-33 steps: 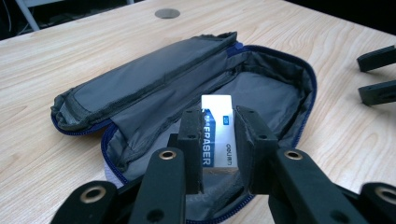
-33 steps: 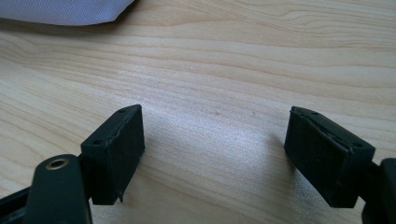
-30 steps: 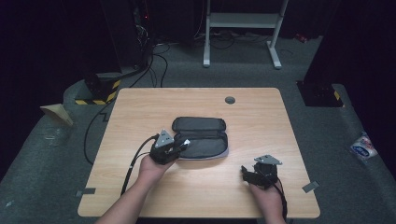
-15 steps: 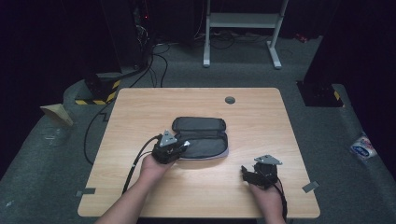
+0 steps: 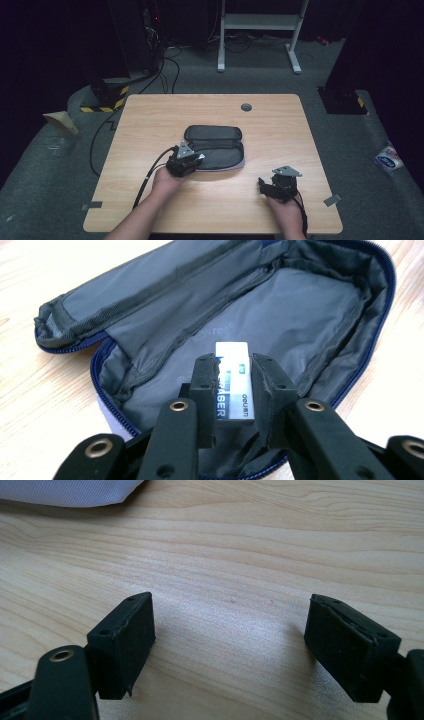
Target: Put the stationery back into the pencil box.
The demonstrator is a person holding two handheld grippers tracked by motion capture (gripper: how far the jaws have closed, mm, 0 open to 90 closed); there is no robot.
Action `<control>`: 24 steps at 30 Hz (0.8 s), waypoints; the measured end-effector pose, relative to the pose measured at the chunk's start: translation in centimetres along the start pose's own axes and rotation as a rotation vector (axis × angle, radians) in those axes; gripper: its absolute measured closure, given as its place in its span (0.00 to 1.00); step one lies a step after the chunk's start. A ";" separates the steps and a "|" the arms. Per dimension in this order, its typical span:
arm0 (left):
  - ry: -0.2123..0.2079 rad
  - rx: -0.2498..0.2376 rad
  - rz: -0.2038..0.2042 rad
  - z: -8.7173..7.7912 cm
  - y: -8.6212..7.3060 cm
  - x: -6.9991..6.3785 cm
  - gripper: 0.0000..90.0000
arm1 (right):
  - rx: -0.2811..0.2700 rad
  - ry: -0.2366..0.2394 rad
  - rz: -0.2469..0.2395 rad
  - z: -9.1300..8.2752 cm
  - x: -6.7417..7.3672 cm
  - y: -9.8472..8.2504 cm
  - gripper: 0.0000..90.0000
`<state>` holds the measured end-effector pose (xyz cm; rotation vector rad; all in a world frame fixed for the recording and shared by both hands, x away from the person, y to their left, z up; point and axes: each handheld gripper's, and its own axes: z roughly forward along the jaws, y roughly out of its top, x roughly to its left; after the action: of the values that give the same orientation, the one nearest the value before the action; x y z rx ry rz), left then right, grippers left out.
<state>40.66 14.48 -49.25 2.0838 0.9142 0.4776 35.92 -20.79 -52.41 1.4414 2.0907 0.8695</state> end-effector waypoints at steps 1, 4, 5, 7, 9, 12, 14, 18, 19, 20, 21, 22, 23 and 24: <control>0.000 0.000 0.000 0.0 0.0 0.0 0.80 | 0.000 0.000 0.000 0.0 0.0 0.0 0.22; -0.003 -0.024 -0.045 -0.2 0.3 0.2 0.71 | 0.000 -0.001 0.000 0.0 0.0 0.0 0.22; -0.007 -0.029 -0.058 -0.3 0.3 0.3 0.70 | 0.000 -0.001 0.001 0.0 0.0 0.0 0.22; -0.004 -0.033 -0.061 -0.4 0.4 0.4 0.68 | 0.000 -0.001 0.001 0.0 0.0 0.0 0.22; -0.009 -0.030 -0.073 -0.5 0.4 0.5 0.67 | 0.000 -0.001 0.001 0.0 0.0 0.0 0.22; -0.007 -0.028 -0.078 -0.5 0.3 0.6 0.64 | 0.000 -0.001 0.001 0.0 0.0 0.0 0.22; -0.011 -0.027 -0.086 -0.5 0.3 0.6 0.62 | 0.000 -0.001 0.001 0.0 0.0 0.0 0.22; -0.010 -0.028 -0.093 -0.6 0.4 0.6 0.57 | 0.000 0.000 -0.002 0.0 0.0 0.0 0.22; -0.011 -0.030 -0.094 -0.6 0.4 0.6 0.56 | 0.000 0.000 -0.001 0.0 0.0 0.0 0.23; -0.013 -0.032 -0.097 -0.6 0.4 0.6 0.55 | 0.000 0.000 -0.001 0.0 0.0 0.0 0.22; -0.013 -0.036 -0.103 -0.7 0.4 0.6 0.53 | 0.000 0.000 -0.002 0.0 0.0 0.0 0.23; -0.010 -0.039 -0.097 -0.7 0.4 0.6 0.52 | 0.000 0.000 -0.001 0.0 0.0 0.0 0.23; -0.013 -0.041 -0.101 -0.8 0.5 0.6 0.51 | 0.000 0.000 -0.001 0.0 0.0 0.0 0.23; -0.010 -0.043 -0.099 -0.9 0.5 0.7 0.51 | -0.001 -0.001 -0.001 0.0 0.0 0.0 0.23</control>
<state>40.78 15.23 -48.32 1.9902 0.9884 0.4304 35.90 -20.79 -52.42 1.4397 2.0896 0.8693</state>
